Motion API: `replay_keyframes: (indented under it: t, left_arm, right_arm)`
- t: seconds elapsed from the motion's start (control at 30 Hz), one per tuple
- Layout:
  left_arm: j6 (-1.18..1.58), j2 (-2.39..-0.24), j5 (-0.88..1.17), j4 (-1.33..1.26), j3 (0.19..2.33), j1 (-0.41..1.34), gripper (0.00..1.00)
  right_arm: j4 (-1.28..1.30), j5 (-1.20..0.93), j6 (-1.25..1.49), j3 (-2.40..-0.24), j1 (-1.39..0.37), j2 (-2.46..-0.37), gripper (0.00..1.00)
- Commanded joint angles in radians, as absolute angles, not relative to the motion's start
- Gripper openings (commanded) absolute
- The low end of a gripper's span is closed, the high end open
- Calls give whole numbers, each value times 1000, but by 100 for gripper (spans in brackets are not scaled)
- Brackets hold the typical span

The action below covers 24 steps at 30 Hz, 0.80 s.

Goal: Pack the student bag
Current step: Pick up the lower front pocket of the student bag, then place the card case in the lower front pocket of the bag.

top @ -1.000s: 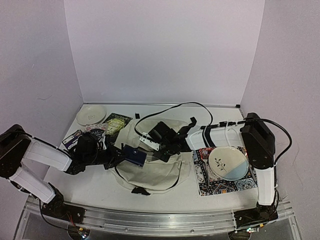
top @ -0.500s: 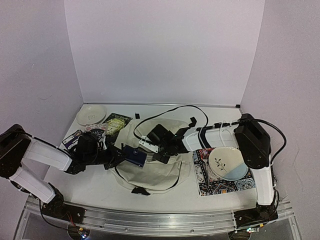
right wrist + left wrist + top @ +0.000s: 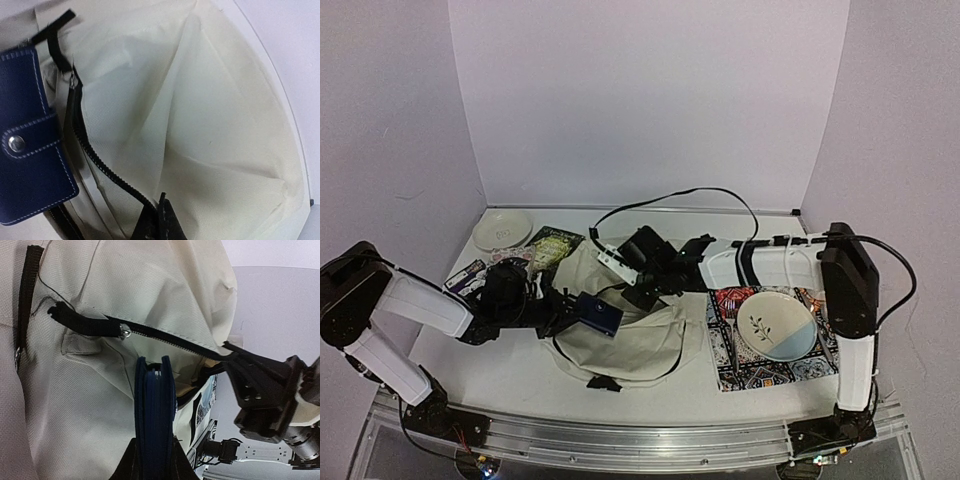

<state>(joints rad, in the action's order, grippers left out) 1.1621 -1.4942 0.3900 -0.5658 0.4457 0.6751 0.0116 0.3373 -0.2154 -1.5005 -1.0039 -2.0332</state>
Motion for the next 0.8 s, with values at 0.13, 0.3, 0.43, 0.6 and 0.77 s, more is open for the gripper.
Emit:
replay_keyframes:
  t: [0.13, 0.3, 0.43, 0.6, 0.77]
  left_arm:
    - [1189, -1514, 400, -591, 543, 716, 0]
    - [1210, -1553, 406, -600, 614, 754, 0]
    - [1247, -1598, 390, -640, 641, 794, 0]
    - [1310, -1645, 332, -719, 614, 809, 0]
    - [1348, -1636, 207, -786, 564, 808, 0]
  right_arm:
    - [-51, 222, -104, -1491, -1006, -1899, 0]
    - [-73, 181, -62, -1476, -1007, -1890, 0]
    - [-92, 175, -36, -1464, -1013, -1883, 0]
    - [-111, 166, -23, -1450, -1021, -1873, 0]
    - [-120, 143, -16, -1422, -1030, -1852, 0]
